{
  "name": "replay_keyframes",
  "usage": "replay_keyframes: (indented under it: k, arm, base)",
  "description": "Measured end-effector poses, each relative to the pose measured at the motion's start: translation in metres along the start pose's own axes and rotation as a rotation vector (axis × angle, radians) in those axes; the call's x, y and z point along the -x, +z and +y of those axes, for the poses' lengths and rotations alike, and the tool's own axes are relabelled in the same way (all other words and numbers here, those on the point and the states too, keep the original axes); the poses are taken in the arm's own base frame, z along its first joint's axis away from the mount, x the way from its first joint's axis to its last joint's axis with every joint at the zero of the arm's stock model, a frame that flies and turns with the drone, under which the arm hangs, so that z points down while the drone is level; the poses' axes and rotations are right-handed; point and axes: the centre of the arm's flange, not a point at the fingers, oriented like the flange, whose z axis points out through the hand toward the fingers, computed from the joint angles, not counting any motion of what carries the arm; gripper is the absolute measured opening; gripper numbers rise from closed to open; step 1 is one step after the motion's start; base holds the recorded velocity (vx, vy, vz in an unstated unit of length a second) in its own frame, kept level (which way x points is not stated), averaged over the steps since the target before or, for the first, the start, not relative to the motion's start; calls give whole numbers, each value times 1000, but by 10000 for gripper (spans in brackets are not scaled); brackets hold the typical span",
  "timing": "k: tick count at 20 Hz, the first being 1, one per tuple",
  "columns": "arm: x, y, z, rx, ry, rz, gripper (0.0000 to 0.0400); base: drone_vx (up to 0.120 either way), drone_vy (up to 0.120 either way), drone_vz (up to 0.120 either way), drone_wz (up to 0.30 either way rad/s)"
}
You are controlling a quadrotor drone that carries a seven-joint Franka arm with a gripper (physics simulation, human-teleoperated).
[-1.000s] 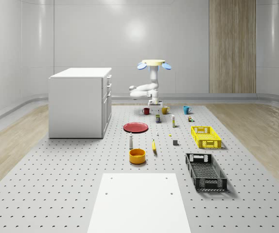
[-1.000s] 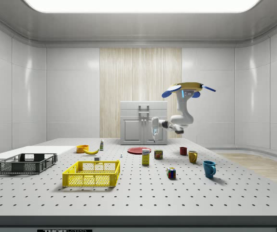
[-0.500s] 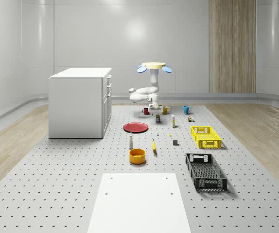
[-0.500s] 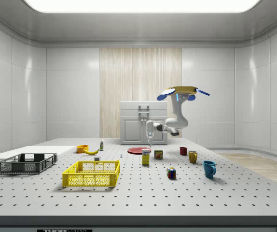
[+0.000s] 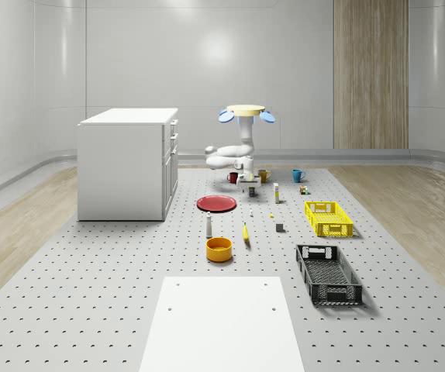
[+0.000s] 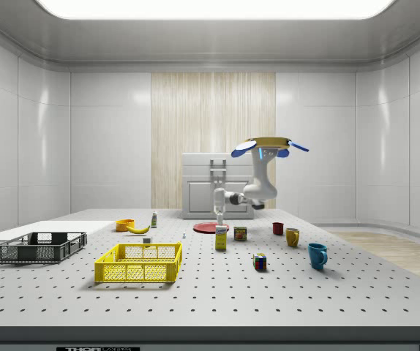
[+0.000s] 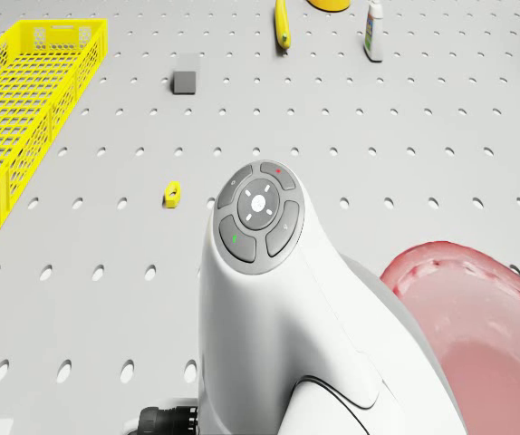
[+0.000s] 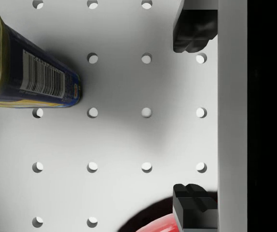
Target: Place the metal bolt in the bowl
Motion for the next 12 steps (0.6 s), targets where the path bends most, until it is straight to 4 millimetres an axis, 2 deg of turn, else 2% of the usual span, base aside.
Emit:
replay_keyframes:
  k: [3,8,12]
  arm:
    - [0,0,0,0,0,0,400]
    - [0,0,0,0,0,0,400]
    - [0,0,0,0,0,0,400]
  base:
    - [120,0,0,0]
    - [120,0,-112,0]
    - [120,0,0,0]
